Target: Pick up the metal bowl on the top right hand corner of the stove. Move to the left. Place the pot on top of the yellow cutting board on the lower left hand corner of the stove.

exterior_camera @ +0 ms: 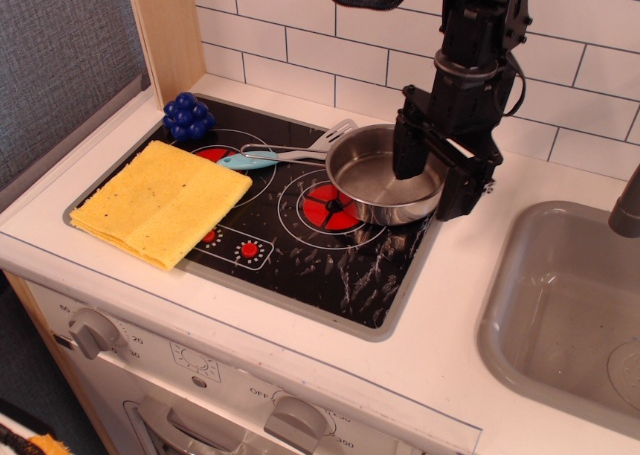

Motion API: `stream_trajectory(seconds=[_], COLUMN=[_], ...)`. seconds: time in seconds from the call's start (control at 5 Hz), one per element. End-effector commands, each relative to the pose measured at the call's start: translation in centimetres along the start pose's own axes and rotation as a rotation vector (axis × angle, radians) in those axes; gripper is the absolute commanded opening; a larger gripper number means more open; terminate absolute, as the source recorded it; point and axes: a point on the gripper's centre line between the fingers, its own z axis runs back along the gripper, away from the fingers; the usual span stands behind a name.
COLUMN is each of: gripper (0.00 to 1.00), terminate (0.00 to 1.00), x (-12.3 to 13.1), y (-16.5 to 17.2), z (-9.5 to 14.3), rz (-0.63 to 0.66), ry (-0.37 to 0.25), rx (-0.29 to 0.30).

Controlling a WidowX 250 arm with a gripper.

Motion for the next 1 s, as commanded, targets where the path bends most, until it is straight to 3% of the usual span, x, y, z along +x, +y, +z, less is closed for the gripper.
stream_trajectory(seconds=[0.0,0.6,0.8], gripper=[0.0,0.0,0.0], terminate=[0.0,0.0,0.0], x=[-0.5,-0.3,-0.5], y=[0.2,0.0,-0.5], z=[0.8,0.3,2.3], rz=[0.013,-0.076,-0.105], ry=[-0.047,0.001,-0.051], rx=[0.012,0.068,0.084])
